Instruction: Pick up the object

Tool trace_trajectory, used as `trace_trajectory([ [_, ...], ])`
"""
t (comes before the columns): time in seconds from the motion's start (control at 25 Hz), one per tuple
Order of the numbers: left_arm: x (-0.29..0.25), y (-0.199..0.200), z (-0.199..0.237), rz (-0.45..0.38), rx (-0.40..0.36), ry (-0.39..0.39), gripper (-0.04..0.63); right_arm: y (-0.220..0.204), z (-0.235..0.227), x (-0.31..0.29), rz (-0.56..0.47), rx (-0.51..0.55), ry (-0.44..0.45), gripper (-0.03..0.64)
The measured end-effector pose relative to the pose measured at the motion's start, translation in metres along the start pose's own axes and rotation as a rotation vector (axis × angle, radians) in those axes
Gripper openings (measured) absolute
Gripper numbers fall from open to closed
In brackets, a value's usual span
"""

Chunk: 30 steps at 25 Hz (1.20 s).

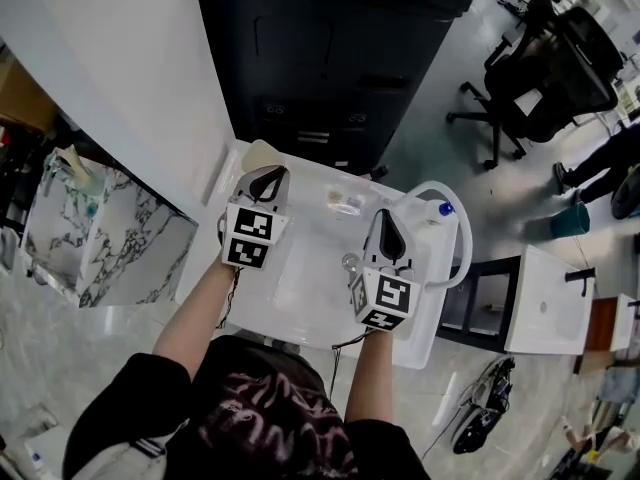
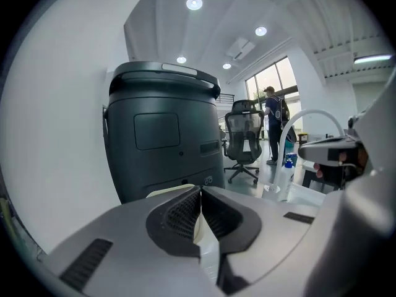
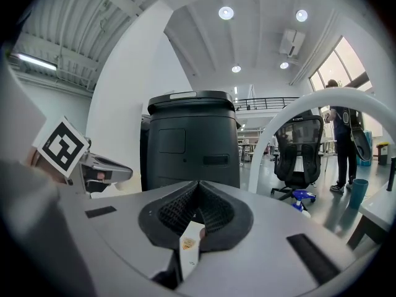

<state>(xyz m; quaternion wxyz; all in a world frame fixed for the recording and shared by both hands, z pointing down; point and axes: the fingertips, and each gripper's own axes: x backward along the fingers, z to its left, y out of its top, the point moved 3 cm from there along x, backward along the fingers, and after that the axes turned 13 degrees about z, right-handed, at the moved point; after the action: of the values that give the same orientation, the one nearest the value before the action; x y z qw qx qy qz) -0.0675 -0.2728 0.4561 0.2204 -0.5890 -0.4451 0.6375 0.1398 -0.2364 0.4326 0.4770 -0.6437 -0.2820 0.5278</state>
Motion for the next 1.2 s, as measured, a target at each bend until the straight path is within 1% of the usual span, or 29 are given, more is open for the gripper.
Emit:
trace_trajectory([
  [0.28,0.045,0.025,-0.001,-0.103,0.020,-0.006,0.020,0.009,0.004,0.004,-0.019,0.015,0.006,0.015],
  [0.52,0.073,0.043,-0.010,-0.164,-0.001,-0.015,0.018,0.018,0.006,0.010,-0.032,0.021,0.009,0.015],
  [0.64,0.078,0.047,-0.013,-0.178,-0.009,-0.015,0.018,0.022,0.006,0.013,-0.041,0.026,0.008,0.015],
  [0.8,0.080,0.047,-0.012,-0.187,0.004,-0.009,0.018,0.026,0.005,0.017,-0.048,0.030,0.014,0.015],
  [1.2,0.089,0.052,-0.012,-0.209,0.007,-0.007,0.018,0.029,0.006,0.023,-0.052,0.041,0.008,0.015],
])
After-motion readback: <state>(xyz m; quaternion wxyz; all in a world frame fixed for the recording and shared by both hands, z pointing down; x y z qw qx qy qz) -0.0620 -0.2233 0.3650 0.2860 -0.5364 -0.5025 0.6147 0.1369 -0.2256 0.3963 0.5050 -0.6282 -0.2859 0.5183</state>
